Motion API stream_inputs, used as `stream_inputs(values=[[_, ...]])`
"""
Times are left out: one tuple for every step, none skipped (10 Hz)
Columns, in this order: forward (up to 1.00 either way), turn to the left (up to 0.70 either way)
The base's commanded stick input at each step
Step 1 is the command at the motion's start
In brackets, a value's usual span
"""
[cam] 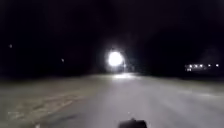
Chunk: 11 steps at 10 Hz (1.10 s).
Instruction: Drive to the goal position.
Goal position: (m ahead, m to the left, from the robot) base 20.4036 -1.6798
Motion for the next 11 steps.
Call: stream_inputs(values=[[1.00,0.00],[1.00,-0.02],[1.00,-0.05],[1.00,-0.09],[1.00,-0.10],[1.00,-0.01],[1.00,0.00],[1.00,0.00],[1.00,0.00],[1.00,0.00],[1.00,0.00]])
